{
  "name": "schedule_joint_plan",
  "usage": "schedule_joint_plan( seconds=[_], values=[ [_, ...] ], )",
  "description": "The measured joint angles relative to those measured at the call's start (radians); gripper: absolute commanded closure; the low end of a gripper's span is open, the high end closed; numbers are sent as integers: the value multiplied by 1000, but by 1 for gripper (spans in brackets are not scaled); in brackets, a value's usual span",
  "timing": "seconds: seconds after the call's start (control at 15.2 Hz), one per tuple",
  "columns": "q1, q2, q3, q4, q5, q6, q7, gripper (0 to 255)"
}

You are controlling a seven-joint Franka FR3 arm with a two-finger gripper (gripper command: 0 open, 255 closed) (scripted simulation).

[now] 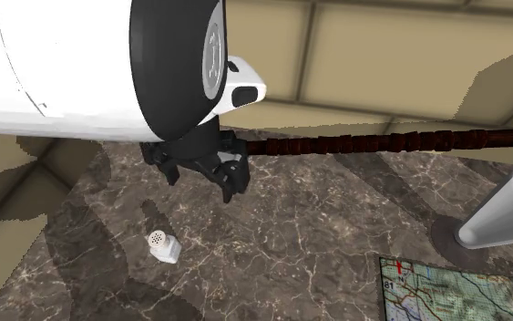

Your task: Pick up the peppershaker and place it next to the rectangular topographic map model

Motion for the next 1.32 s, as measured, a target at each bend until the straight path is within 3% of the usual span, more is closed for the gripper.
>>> schedule_joint_plan(
  seconds=[0.53,0.99,1.32],
  values=[
    [-6,318,97,211,-128,122,271,0],
    [52,610,101,482,-291,127,498,0],
    [64,667,91,492,-322,171,529,0]
  ],
)
